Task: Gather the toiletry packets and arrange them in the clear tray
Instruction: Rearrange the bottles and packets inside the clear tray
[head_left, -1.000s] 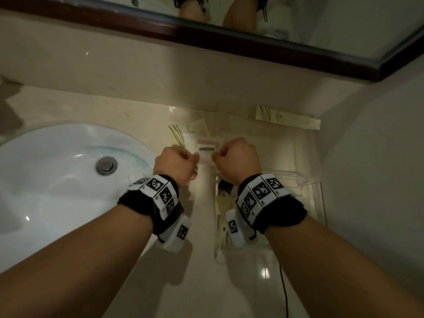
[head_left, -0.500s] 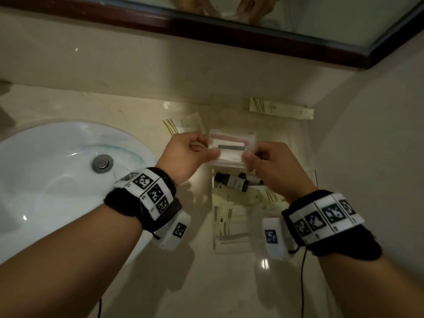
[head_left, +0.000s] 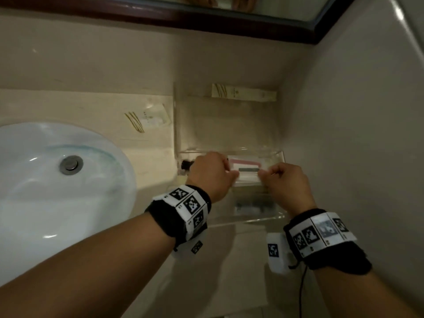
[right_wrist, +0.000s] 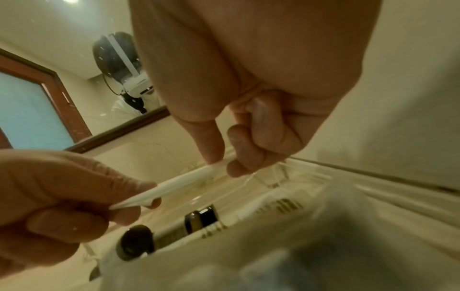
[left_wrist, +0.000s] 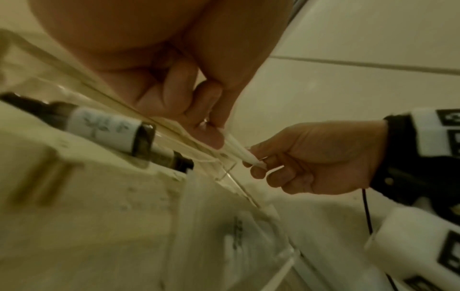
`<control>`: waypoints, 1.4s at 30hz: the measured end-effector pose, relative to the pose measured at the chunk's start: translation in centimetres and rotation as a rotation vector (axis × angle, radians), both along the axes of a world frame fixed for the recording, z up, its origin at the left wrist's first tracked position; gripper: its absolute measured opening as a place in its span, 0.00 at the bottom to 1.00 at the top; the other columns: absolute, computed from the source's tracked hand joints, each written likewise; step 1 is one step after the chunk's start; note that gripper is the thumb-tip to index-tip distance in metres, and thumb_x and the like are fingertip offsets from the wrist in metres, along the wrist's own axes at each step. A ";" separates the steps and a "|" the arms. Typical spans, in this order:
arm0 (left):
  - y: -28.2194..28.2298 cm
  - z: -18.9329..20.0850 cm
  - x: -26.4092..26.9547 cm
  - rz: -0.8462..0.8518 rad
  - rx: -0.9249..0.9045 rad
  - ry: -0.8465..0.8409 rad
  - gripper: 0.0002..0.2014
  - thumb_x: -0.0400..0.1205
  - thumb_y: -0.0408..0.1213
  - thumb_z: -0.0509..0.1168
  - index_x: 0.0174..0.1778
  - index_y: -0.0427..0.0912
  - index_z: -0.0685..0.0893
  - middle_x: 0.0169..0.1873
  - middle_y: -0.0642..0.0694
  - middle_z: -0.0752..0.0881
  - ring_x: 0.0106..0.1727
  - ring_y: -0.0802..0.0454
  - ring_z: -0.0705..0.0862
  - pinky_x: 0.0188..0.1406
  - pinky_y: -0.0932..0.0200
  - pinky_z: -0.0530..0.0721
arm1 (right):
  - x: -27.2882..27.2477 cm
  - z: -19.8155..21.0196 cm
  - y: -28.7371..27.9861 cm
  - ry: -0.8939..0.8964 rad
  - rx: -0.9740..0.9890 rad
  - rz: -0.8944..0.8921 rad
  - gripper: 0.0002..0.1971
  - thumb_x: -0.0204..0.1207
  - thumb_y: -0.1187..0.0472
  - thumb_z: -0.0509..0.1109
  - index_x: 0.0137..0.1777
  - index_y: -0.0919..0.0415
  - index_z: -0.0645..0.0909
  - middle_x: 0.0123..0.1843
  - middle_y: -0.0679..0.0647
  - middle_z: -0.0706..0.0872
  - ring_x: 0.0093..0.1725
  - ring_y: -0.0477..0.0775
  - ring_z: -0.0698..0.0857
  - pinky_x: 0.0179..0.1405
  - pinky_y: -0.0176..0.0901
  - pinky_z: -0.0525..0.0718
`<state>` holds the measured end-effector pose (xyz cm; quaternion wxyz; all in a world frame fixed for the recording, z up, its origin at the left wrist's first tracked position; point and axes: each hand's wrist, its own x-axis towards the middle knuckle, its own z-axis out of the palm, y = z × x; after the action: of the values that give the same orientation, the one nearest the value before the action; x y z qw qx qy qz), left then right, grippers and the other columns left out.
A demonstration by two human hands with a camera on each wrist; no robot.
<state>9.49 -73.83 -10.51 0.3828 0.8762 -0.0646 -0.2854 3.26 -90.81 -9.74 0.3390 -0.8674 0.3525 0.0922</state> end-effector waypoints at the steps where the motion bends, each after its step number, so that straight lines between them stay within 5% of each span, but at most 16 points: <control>1: -0.7 0.0 -0.3 -0.007 0.026 -0.004 0.11 0.76 0.48 0.74 0.48 0.46 0.88 0.48 0.47 0.90 0.53 0.46 0.87 0.55 0.51 0.85 | -0.3 -0.2 -0.4 0.011 -0.026 -0.009 0.09 0.74 0.51 0.74 0.41 0.56 0.86 0.39 0.52 0.90 0.45 0.56 0.88 0.52 0.52 0.87; 5: -2.7 -0.6 -1.2 -0.090 0.120 -0.039 0.19 0.78 0.46 0.73 0.61 0.43 0.79 0.55 0.43 0.86 0.59 0.42 0.84 0.58 0.47 0.83 | -1.1 -1.5 -1.4 0.025 -0.147 -0.005 0.11 0.74 0.49 0.74 0.47 0.56 0.84 0.46 0.56 0.91 0.49 0.59 0.88 0.48 0.42 0.81; 11: -4.8 -1.7 -1.3 -0.140 0.222 -0.084 0.07 0.78 0.42 0.71 0.48 0.44 0.85 0.49 0.43 0.89 0.54 0.42 0.85 0.54 0.49 0.85 | -1.4 -2.8 -1.1 -0.056 -0.252 0.072 0.11 0.76 0.53 0.74 0.53 0.59 0.83 0.51 0.59 0.87 0.51 0.59 0.85 0.47 0.42 0.77; 19: -5.4 -3.2 -1.1 -0.153 0.213 -0.074 0.06 0.80 0.46 0.71 0.50 0.52 0.90 0.51 0.45 0.90 0.54 0.43 0.87 0.52 0.51 0.87 | -1.7 -2.6 -0.6 0.029 -0.360 0.164 0.16 0.79 0.49 0.72 0.62 0.55 0.86 0.61 0.58 0.79 0.54 0.58 0.84 0.55 0.46 0.81; 25: -4.9 -3.5 -1.3 -0.284 0.207 -0.083 0.11 0.84 0.49 0.63 0.57 0.54 0.88 0.52 0.44 0.89 0.52 0.43 0.87 0.43 0.56 0.79 | -1.2 -2.3 -0.8 0.094 -0.348 0.209 0.16 0.79 0.49 0.71 0.62 0.55 0.87 0.59 0.56 0.89 0.58 0.60 0.87 0.57 0.48 0.85; 28: -4.4 -2.8 -1.2 -0.317 0.164 -0.113 0.13 0.83 0.47 0.65 0.62 0.54 0.87 0.54 0.46 0.88 0.54 0.45 0.87 0.48 0.54 0.82 | -0.5 -1.8 -0.7 0.066 -0.338 0.175 0.14 0.77 0.50 0.72 0.59 0.55 0.88 0.56 0.55 0.91 0.56 0.58 0.88 0.54 0.43 0.83; 31: -4.0 -1.4 0.1 -0.244 0.107 -0.226 0.13 0.83 0.48 0.67 0.61 0.55 0.87 0.54 0.49 0.89 0.56 0.47 0.87 0.56 0.52 0.85 | 0.6 -1.2 -0.4 0.006 -0.334 0.103 0.12 0.76 0.49 0.72 0.56 0.50 0.88 0.53 0.53 0.92 0.52 0.57 0.89 0.46 0.40 0.80; 35: -4.1 1.1 3.3 -0.016 0.001 -0.252 0.10 0.82 0.48 0.68 0.57 0.54 0.88 0.46 0.53 0.88 0.50 0.51 0.86 0.53 0.54 0.85 | 2.3 0.1 0.1 -0.049 -0.293 0.054 0.11 0.75 0.47 0.73 0.53 0.48 0.88 0.48 0.53 0.91 0.49 0.57 0.89 0.42 0.38 0.77; 42: -4.4 1.6 10.2 0.355 -0.063 -0.187 0.13 0.80 0.43 0.71 0.59 0.48 0.90 0.57 0.45 0.91 0.57 0.46 0.88 0.53 0.63 0.80 | 5.0 1.1 -0.4 -0.115 -0.091 -0.049 0.12 0.71 0.47 0.74 0.51 0.50 0.89 0.48 0.53 0.92 0.50 0.57 0.89 0.54 0.50 0.88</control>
<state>19.72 -78.26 -8.91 0.4469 0.8841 0.0467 -0.1285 8.25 -91.22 -8.60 0.3213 -0.8769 0.3572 0.0181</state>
